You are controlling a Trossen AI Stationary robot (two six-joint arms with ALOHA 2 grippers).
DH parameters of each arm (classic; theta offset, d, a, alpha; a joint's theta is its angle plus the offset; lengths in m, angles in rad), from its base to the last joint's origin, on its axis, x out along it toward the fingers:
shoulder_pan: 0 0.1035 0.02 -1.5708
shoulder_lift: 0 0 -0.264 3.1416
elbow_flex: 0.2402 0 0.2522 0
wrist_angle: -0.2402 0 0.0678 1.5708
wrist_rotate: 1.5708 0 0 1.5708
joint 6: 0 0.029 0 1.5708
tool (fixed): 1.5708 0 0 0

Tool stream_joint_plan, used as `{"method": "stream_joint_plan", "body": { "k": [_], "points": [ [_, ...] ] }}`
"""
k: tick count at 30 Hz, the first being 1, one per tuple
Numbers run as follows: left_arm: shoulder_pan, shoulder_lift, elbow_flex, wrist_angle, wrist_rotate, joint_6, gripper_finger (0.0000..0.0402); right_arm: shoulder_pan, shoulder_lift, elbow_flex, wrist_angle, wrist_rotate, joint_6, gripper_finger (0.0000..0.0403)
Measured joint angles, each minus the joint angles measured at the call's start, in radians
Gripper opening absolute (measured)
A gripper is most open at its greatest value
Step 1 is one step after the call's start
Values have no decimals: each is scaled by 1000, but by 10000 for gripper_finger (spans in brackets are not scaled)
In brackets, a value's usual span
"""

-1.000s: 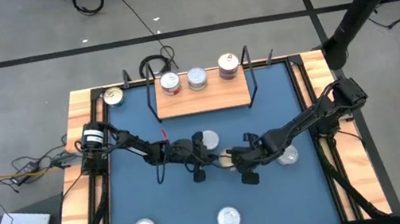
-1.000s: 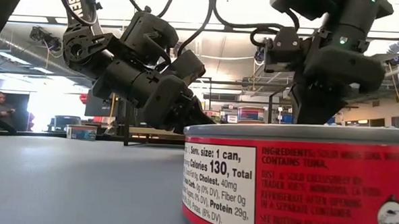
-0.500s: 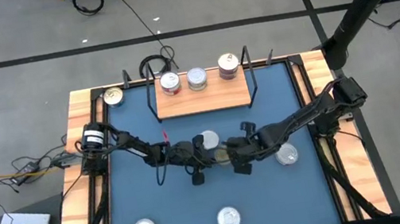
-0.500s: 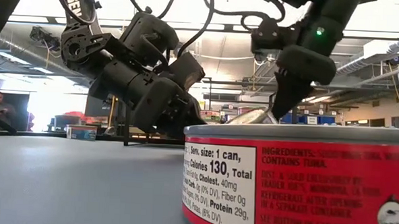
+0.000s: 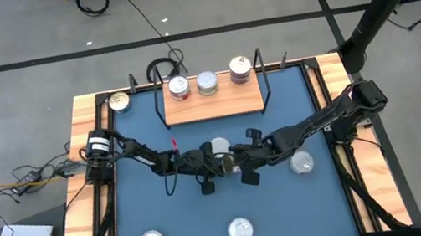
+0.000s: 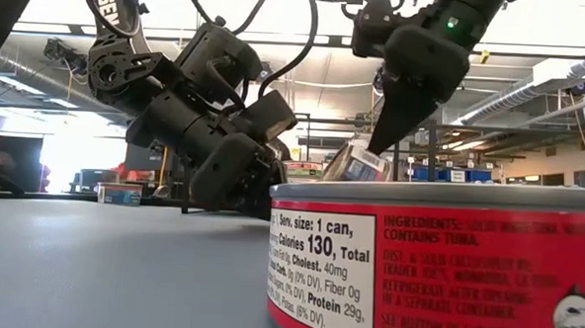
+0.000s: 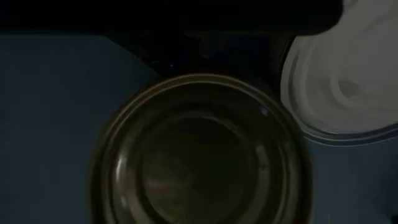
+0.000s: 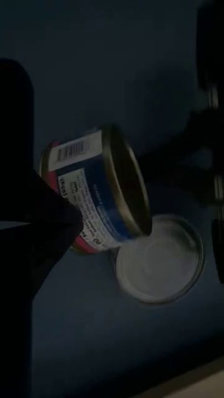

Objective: Stack canned seafood by type on shelf
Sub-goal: Put the blue tuna can on the shelf aligned with the stacked blue tuna cans

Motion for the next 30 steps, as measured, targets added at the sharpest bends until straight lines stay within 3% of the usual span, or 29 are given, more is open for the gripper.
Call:
{"method": "stream_joint_plan", "body": {
  "k": [10,17,30],
  "points": [
    [0,0,1,-19,-12,16,5,1,1,-1,119,-119,-16,18],
    [3,-16,8,-86,-38,32,5,-4,8,-2,234,-136,-67,27],
    [3,-111,-40,-220,-54,53,5,-24,10,-6,193,-120,-67,32]
  ]
}}
